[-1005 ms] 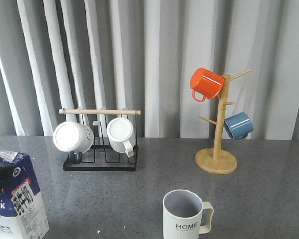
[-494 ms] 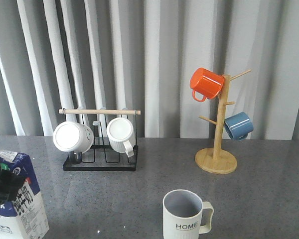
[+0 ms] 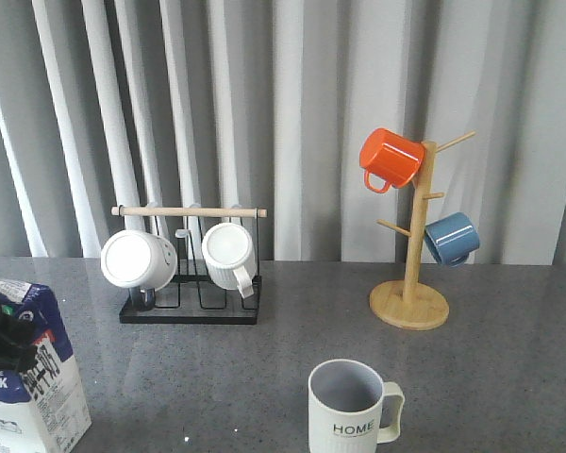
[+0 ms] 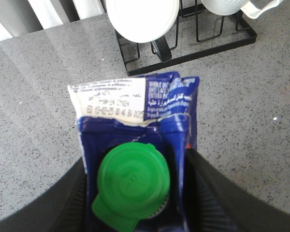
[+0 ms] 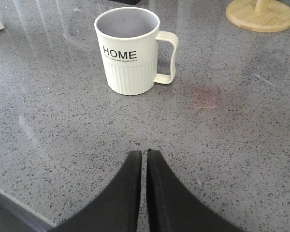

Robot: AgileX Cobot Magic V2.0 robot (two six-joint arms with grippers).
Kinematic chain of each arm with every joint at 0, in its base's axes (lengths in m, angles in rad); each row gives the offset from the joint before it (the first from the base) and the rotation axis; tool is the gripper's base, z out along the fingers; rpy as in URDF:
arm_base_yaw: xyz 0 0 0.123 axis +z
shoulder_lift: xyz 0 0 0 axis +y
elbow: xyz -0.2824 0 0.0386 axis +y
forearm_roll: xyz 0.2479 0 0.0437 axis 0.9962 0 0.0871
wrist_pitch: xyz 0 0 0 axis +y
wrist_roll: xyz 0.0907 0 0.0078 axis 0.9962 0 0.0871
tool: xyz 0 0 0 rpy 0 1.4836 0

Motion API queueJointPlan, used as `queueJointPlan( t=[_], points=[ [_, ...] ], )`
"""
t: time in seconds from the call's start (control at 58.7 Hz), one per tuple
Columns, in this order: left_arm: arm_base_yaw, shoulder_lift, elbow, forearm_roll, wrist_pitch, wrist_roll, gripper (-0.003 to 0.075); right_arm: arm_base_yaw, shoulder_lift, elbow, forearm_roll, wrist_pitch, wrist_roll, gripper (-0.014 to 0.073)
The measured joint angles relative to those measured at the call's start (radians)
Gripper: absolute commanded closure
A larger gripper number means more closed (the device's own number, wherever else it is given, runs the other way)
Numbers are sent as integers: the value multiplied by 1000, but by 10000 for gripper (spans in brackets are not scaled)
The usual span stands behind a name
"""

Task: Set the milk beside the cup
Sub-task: 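Lift the milk carton with the left gripper toward the HOME mug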

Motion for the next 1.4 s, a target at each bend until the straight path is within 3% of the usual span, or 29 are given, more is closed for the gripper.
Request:
queueJointPlan(
  t=[0.222, 0.528, 0.886, 1.397],
  points=[
    [-24, -4, -98, -82, 76, 8, 727, 0, 0, 0, 0, 0, 0, 570],
    [-231, -2, -286, -173, 137, 80, 727, 0, 0, 0, 0, 0, 1, 570],
    [-377, 171, -315, -204, 115, 78, 726, 0, 0, 0, 0, 0, 2, 570],
    [-400, 261, -315, -220, 54, 61, 723, 0, 0, 0, -3, 24, 2, 570]
  ],
)
